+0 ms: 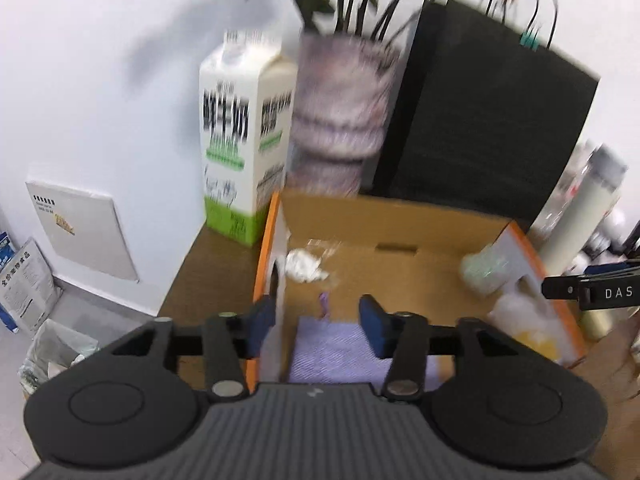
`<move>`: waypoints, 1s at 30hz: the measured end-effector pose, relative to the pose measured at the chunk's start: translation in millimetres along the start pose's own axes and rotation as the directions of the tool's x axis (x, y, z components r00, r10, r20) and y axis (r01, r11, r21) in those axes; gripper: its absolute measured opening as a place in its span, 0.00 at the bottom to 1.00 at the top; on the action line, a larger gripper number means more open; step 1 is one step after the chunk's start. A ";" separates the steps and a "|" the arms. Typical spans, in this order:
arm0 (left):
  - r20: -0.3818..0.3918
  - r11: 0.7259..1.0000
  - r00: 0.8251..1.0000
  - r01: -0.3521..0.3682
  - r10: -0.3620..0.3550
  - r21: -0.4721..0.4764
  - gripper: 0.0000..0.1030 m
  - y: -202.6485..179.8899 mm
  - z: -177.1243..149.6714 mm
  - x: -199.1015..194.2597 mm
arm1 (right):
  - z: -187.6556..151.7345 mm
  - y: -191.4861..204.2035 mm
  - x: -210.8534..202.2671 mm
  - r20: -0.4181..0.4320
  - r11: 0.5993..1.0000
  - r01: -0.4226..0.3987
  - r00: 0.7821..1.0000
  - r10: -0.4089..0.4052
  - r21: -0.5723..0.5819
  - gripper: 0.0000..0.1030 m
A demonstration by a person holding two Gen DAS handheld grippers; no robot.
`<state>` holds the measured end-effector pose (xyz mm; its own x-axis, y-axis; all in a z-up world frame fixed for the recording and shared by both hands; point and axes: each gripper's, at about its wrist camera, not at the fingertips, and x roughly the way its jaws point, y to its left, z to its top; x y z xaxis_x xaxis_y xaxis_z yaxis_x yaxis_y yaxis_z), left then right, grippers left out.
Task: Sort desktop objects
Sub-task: 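Carry the sheep and pouch into the cardboard box and open both tools, then move the right tool to the white earbud case while the left tool approaches the red rose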
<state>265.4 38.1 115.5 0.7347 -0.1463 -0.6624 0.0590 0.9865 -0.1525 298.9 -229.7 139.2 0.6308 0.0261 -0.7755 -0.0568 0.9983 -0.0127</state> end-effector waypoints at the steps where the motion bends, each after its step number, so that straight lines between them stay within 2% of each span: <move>1: 0.009 1.000 1.000 -0.003 0.003 -0.010 0.76 -2.7 5.3 -7.6 | 2.1 0.4 -11.7 0.015 1.000 -0.013 1.000 0.013 0.008 0.80; 3: 0.043 1.000 0.999 -0.020 0.021 -0.022 0.84 -8.5 13.4 -24.8 | 1.2 4.2 -37.8 0.062 0.999 -0.038 0.997 0.037 0.007 0.86; 5: 0.061 1.000 0.998 -0.028 0.028 -0.007 0.88 -17.4 16.5 -38.1 | -3.2 8.3 -58.4 0.103 0.998 -0.061 0.993 0.061 -0.001 0.87; 6: 0.063 1.000 0.998 -0.025 0.026 -0.002 0.93 -21.2 16.0 -44.3 | -6.1 9.9 -66.1 0.112 0.997 -0.071 0.991 0.071 -0.006 0.87; 9: 0.071 0.999 0.997 -0.011 0.009 0.033 0.93 -30.2 8.7 -61.3 | -18.1 17.3 -84.8 0.151 0.997 -0.078 0.985 0.081 -0.024 0.87; 15: 0.143 0.988 0.988 -0.074 0.055 0.132 0.94 -44.7 -19.2 -85.5 | -59.0 24.8 -100.3 0.289 1.000 -0.016 0.957 0.022 -0.023 0.91; 18: 0.190 0.979 0.977 -0.124 0.093 0.160 0.94 -48.5 -48.0 -98.9 | -88.4 24.3 -109.3 0.342 0.998 -0.059 0.938 0.050 0.016 0.91; 21: 0.214 0.975 0.974 -0.117 0.076 0.188 0.94 -50.9 -83.4 -109.3 | -129.4 27.5 -112.3 0.394 0.997 -0.079 0.916 0.069 0.009 0.96; 22: 0.212 0.976 0.975 -0.106 0.065 0.188 0.94 -50.2 -93.7 -110.9 | -143.4 28.9 -109.9 0.399 0.998 -0.068 0.915 0.063 -0.001 0.96; 25: 0.195 0.979 0.979 -0.094 0.058 0.182 0.94 -46.3 -128.0 -112.1 | -185.5 32.4 -104.2 0.350 1.000 -0.028 0.936 0.024 0.006 0.96; 27: 0.208 0.963 0.972 -0.157 0.111 0.220 0.95 -49.2 -155.4 -114.9 | -211.0 29.9 -105.5 0.336 0.997 -0.076 0.940 0.061 0.033 0.96; 28: 0.227 0.950 0.965 -0.190 0.134 0.248 0.95 -52.2 -169.5 -116.7 | -226.6 27.8 -105.6 0.324 0.992 -0.126 0.940 0.111 0.028 0.96; 29: 0.226 0.943 0.964 -0.200 0.140 0.268 0.95 -53.4 -182.8 -117.9 | -238.4 26.3 -105.0 0.309 0.987 -0.157 0.940 0.143 0.022 0.96; 30: 0.208 0.949 0.969 -0.183 0.131 0.257 0.95 -51.1 -194.4 -118.9 | -248.9 24.8 -104.2 0.291 0.985 -0.167 0.945 0.150 0.034 0.96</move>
<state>43.7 -9.2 59.4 0.8603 0.0026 -0.5098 0.0952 0.9816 0.1657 39.2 -220.7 62.6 0.8128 0.1893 -0.5510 -0.1346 0.9812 0.1385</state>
